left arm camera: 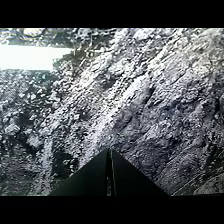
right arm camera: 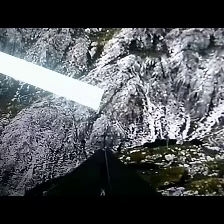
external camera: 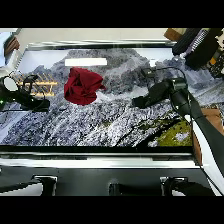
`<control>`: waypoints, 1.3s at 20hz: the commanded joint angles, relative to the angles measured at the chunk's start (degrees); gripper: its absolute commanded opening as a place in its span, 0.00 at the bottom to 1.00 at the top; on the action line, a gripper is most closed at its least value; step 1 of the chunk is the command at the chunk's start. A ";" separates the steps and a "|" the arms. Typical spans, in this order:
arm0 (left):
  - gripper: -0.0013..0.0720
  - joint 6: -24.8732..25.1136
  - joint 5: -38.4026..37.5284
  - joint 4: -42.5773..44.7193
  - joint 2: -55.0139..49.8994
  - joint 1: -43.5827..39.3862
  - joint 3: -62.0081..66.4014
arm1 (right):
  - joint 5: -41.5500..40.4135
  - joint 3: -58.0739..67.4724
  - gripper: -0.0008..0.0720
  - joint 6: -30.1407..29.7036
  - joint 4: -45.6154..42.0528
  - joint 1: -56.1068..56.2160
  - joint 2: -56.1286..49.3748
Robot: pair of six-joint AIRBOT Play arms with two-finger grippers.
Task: Fold the clothes and pants, and hang the long-sleeved shirts on hangers.
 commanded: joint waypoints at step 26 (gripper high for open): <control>1.00 -8.20 25.42 -3.43 -5.05 -4.20 3.52 | -0.42 0.07 0.06 4.31 0.15 0.07 -0.02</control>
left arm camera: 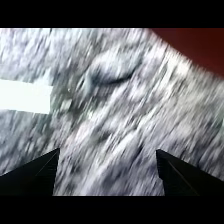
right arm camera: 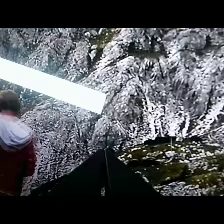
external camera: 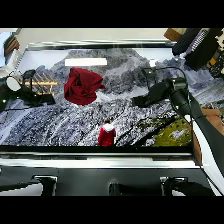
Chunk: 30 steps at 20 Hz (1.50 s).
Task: Fold the clothes and pants, and hang the long-sleeved shirts on hangers.
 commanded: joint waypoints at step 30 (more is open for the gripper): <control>0.09 -9.57 -19.58 -9.07 -21.20 -37.77 19.63 | -15.63 0.00 0.38 4.22 -3.50 0.07 19.28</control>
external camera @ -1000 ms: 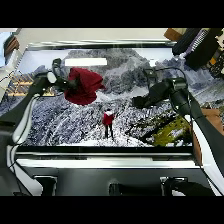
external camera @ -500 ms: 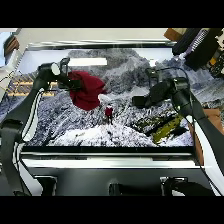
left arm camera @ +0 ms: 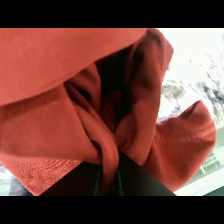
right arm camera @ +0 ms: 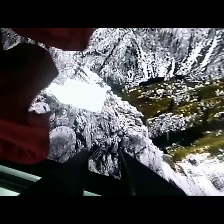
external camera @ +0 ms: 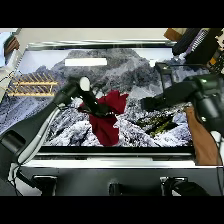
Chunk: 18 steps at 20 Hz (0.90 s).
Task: Fold the clothes and pants, and hang the long-sleeved shirts on hangers.
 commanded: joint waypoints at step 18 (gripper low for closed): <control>0.94 26.10 30.14 -34.23 33.83 20.26 -64.46 | 1.64 0.00 0.38 -4.57 -2.36 0.07 6.64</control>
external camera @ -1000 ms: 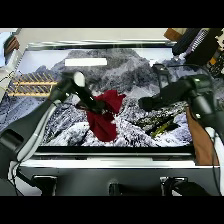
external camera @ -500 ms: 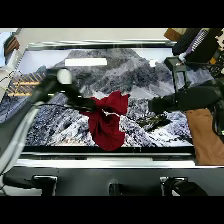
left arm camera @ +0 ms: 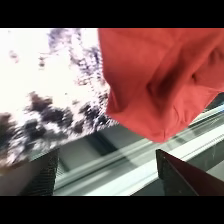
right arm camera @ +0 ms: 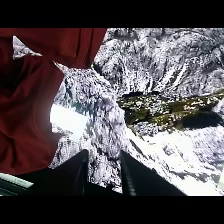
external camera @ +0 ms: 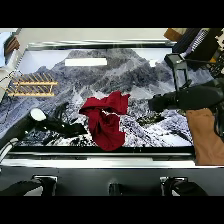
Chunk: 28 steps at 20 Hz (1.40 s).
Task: Fold the clothes and pants, and hang the long-sleeved shirts on hangers.
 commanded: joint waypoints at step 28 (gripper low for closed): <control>0.04 15.32 8.76 -19.21 -10.01 -5.55 -4.04 | 23.06 0.04 0.69 -6.60 54.64 -19.26 -40.87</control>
